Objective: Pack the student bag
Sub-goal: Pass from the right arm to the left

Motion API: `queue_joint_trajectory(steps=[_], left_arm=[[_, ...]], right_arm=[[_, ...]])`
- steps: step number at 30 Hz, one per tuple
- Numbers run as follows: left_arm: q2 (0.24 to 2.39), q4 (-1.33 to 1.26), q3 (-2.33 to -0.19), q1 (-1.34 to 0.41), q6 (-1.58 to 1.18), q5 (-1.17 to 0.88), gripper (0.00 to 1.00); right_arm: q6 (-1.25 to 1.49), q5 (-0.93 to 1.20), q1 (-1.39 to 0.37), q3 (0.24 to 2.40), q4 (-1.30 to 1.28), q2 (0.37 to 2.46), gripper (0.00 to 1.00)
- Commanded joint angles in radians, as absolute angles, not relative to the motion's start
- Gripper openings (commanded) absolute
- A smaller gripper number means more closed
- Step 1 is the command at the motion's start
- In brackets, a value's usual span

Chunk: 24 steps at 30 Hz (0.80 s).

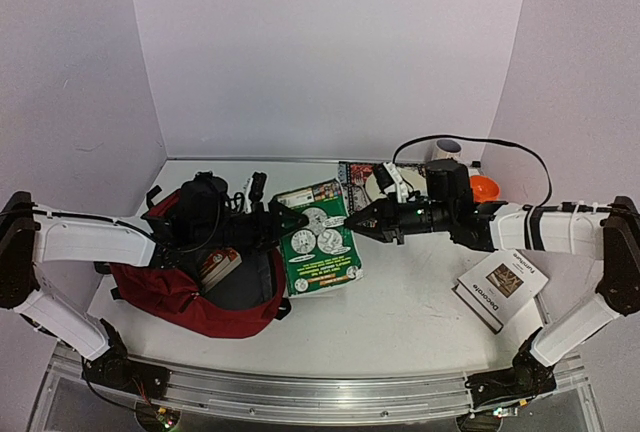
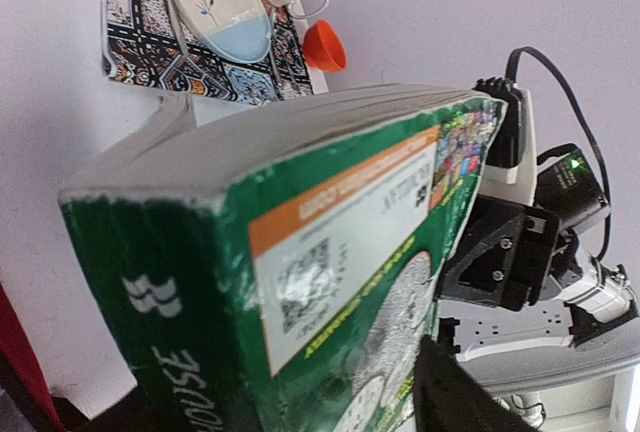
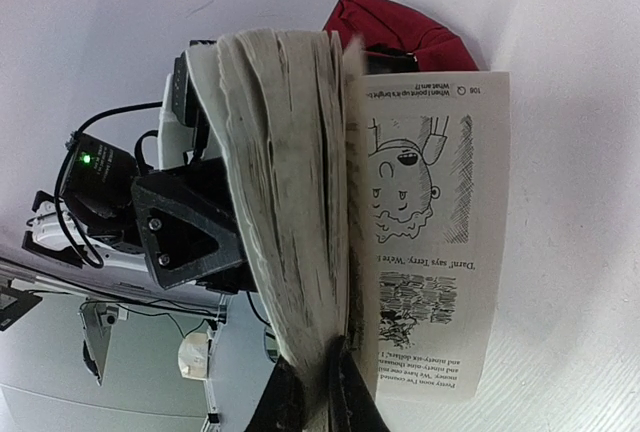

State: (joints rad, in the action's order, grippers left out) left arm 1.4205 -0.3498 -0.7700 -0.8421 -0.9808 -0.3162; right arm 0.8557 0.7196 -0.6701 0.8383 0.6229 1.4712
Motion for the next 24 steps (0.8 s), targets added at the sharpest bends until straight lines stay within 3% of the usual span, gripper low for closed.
queue_joint_trajectory(steps=[1, 6, 10, 15, 18, 20, 24], left_arm=[[1.353, -0.504, -0.759, -0.836, -1.032, -0.399, 0.59], [1.277, -0.529, -0.724, -0.836, -1.069, -0.372, 0.29], [1.242, -0.533, -0.698, -0.835, -1.107, -0.333, 0.02], [1.197, -0.542, -0.671, -0.835, -1.143, -0.242, 0.00], [1.163, -0.545, -0.656, -0.836, -1.159, -0.157, 0.00], [1.147, -0.548, -0.648, -0.836, -1.174, -0.092, 0.00], [1.131, -0.566, -0.642, -0.836, -1.199, 0.015, 0.00]], right_arm=[[0.859, 0.779, -0.671, 0.889, 0.747, 1.464, 0.00], [0.855, 0.760, -0.670, 0.905, 0.746, 1.508, 0.03], [0.849, 0.741, -0.671, 0.918, 0.743, 1.530, 0.11], [0.869, 0.687, -0.679, 0.907, 0.743, 1.514, 0.34], [0.889, 0.630, -0.691, 0.889, 0.743, 1.483, 0.63], [0.908, 0.582, -0.705, 0.878, 0.744, 1.462, 0.77], [0.963, 0.491, -0.737, 0.837, 0.776, 1.431, 0.88]])
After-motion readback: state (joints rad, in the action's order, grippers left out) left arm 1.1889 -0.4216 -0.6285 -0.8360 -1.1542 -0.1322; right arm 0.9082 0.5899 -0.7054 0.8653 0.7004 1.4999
